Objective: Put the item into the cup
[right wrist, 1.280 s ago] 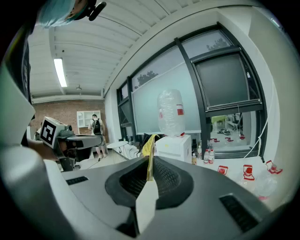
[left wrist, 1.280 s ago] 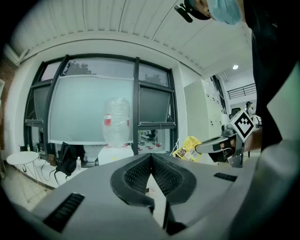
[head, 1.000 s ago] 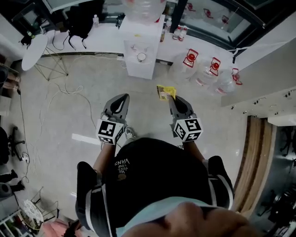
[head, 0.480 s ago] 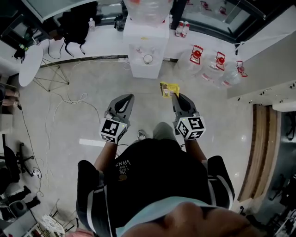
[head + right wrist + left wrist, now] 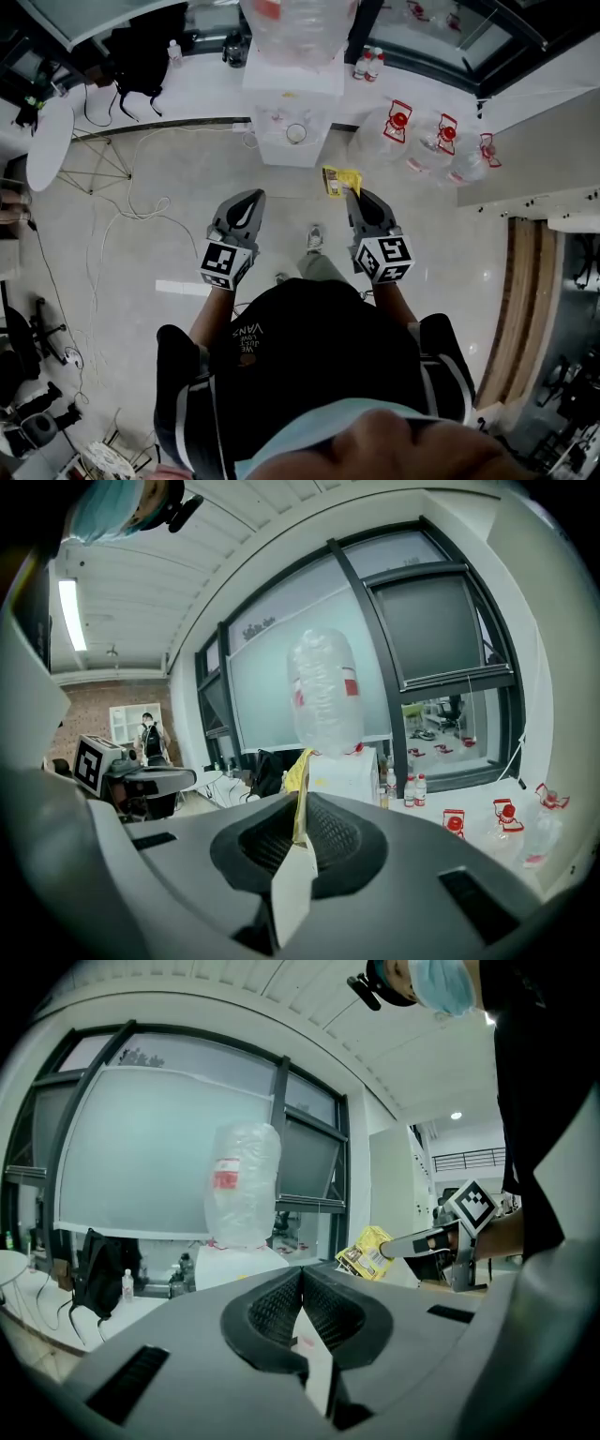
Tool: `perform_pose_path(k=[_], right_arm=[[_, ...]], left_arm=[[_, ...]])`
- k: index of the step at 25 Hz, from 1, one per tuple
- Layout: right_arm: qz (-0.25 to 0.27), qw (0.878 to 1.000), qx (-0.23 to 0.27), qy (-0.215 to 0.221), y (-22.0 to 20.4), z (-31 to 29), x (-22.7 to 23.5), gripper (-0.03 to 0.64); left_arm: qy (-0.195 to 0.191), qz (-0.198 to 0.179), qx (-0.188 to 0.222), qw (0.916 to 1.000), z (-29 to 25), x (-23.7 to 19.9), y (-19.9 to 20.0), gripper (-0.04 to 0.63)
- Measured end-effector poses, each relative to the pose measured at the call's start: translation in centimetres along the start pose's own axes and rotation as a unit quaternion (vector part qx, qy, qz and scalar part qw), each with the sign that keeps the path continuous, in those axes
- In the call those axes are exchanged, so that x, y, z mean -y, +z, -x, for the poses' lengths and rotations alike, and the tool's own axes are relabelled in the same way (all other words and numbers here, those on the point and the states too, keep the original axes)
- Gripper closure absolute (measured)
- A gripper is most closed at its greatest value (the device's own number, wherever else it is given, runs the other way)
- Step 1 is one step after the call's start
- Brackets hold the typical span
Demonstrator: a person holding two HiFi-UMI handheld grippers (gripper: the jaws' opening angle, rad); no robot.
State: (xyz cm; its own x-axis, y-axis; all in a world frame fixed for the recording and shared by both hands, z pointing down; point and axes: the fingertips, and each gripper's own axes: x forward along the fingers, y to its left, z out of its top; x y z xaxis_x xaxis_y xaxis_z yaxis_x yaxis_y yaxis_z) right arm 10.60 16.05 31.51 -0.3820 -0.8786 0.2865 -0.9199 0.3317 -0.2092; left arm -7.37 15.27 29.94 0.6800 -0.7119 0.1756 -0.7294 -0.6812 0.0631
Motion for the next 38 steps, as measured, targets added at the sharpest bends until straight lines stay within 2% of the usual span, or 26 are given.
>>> perform_pose_path(k=[7, 12, 18, 22, 29, 34, 38], right_arm=[[0.034, 0.998, -0.038, 0.025, 1.9, -6.0, 6.2, 0.563], [0.048, 0.996, -0.054, 0.057, 2.6, -9.7, 7.7, 0.563], [0.033, 0.997, -0.051, 0.056, 3.1, -13.5, 8.0, 0.563], [0.018, 0.998, -0.049, 0.025, 2.8, -15.5, 7.9, 0.563], [-0.001, 0.999, -0.041, -0.033, 1.3, -19.5, 7.0, 0.563], [0.007, 0.998, -0.033, -0.054, -1.4, -22.9, 7.6, 0.563], [0.02, 0.997, -0.046, -0.067, -4.5, -25.9, 8.9, 0.563]], left_arm=[[0.034, 0.007, 0.008, 0.9994, -7.9, -3.0, 1.3, 0.577], [0.057, 0.009, 0.009, 0.9983, -11.4, -5.1, 1.8, 0.575], [0.038, 0.013, 0.003, 0.9992, -14.2, -7.3, 1.0, 0.575], [0.007, 0.01, -0.007, 0.9999, -15.6, -9.5, 0.1, 0.575], [-0.035, -0.022, -0.017, 0.999, -17.5, -14.4, -1.7, 0.575], [-0.049, -0.029, -0.032, 0.9979, -19.6, -16.6, -5.9, 0.574], [-0.055, -0.029, -0.051, 0.9967, -21.8, -18.0, -10.4, 0.574]])
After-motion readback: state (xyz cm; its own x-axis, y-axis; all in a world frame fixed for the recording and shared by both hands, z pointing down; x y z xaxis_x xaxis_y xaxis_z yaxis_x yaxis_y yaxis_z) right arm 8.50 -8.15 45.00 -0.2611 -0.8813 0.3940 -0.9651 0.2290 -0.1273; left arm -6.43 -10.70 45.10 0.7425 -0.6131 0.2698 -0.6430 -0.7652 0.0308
